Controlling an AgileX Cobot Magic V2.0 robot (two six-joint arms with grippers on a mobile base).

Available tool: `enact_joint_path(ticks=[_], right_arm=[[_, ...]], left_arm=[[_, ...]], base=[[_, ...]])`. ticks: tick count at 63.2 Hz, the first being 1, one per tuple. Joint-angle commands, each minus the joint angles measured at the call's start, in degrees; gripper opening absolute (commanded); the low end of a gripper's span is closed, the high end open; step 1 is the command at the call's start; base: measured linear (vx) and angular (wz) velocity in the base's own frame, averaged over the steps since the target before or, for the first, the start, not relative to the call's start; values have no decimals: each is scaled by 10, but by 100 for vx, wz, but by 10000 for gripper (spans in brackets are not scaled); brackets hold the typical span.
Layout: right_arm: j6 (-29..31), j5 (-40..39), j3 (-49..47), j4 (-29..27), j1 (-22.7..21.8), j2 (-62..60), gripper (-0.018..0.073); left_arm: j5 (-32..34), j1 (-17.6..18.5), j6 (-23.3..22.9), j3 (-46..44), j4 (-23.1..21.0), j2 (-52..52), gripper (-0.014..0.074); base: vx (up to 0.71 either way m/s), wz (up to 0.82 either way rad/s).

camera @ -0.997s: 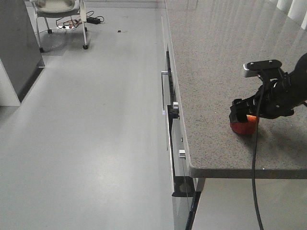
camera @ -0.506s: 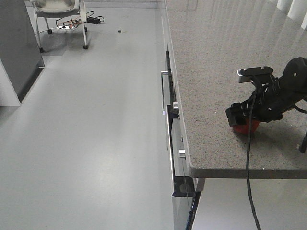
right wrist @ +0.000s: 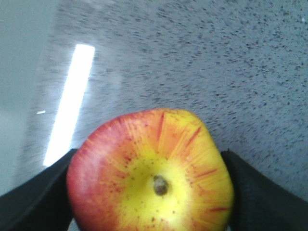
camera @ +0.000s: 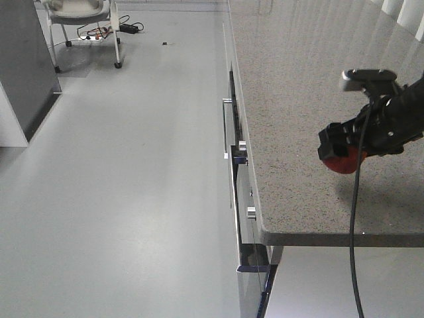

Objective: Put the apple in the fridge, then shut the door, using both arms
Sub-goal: 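Lift the apple off the countertop with the right gripper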

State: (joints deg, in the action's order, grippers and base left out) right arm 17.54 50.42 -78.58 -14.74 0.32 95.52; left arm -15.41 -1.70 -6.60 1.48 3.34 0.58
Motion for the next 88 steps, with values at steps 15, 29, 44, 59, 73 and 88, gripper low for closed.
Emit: enact_joint_path(ticks=[15, 29, 44, 59, 73, 88], right_arm=[[129, -16, 127, -185, -1, -199, 377], [180, -18, 265, -233, -1, -329, 377], [179, 1, 335, -220, 87, -432, 377], [128, 10, 344, -208, 156, -496, 377], [128, 30, 344, -216, 158, -536, 377], [127, 92, 344, -234, 158, -544, 377]], left_arm=[[44, 0, -2, 12, 0, 10, -6], [44, 0, -2, 12, 0, 10, -6], [44, 0, -2, 12, 0, 10, -6], [44, 0, -2, 12, 0, 10, -6], [44, 0, -2, 12, 0, 10, -6], [44, 0, -2, 12, 0, 10, -6]], base=[[0, 0], [0, 0], [0, 0], [0, 0], [0, 0], [0, 0]])
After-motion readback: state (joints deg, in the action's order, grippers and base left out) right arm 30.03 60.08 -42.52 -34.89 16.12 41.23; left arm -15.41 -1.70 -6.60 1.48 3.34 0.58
